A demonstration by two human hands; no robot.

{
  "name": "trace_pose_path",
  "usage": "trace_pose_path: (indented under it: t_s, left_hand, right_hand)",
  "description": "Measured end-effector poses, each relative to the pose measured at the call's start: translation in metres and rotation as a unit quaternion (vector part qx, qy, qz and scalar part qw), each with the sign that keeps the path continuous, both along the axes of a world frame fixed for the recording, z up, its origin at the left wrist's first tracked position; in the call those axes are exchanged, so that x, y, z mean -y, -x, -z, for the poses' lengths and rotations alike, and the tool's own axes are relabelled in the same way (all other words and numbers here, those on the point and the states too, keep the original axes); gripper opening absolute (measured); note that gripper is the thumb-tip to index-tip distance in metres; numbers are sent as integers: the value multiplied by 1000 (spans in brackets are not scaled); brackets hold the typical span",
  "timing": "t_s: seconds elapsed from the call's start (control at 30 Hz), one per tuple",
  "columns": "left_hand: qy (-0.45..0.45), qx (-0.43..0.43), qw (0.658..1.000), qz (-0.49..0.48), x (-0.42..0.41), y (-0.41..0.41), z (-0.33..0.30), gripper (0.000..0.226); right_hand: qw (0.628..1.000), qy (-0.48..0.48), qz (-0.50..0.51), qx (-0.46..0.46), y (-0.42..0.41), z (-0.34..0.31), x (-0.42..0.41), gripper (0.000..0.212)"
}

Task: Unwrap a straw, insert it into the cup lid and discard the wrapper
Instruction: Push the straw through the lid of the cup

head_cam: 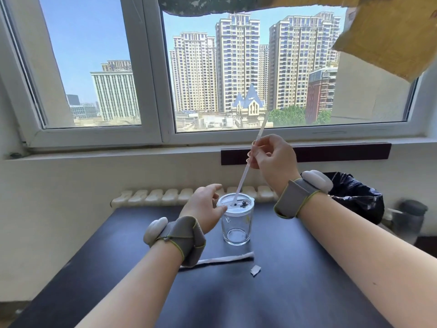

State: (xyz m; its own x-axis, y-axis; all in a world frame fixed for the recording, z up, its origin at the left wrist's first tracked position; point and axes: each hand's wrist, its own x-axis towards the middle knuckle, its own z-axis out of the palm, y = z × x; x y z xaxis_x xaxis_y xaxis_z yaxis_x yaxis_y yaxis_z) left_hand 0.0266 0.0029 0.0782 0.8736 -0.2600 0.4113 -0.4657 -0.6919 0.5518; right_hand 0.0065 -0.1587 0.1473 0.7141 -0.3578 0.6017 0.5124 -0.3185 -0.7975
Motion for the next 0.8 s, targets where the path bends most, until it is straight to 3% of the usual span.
trace_pose_path:
  t_s: [0.3, 0.6, 0.73, 0.8]
  left_hand:
    - [-41, -45, 998, 7, 15, -18, 16, 93]
    - [-42, -64, 997, 7, 23, -20, 24, 96]
    - [-35, -64, 997, 2, 23, -18, 25, 97]
    - [-36, -64, 997, -1, 23, -17, 24, 97]
  right_hand:
    - [999, 22, 26, 16, -20, 16, 3, 26]
    - [999, 20, 39, 22, -24, 20, 6, 26]
    - [998, 23, 42, 29, -26, 21, 5, 16]
    - [998, 18, 50, 30, -27, 22, 3, 22]
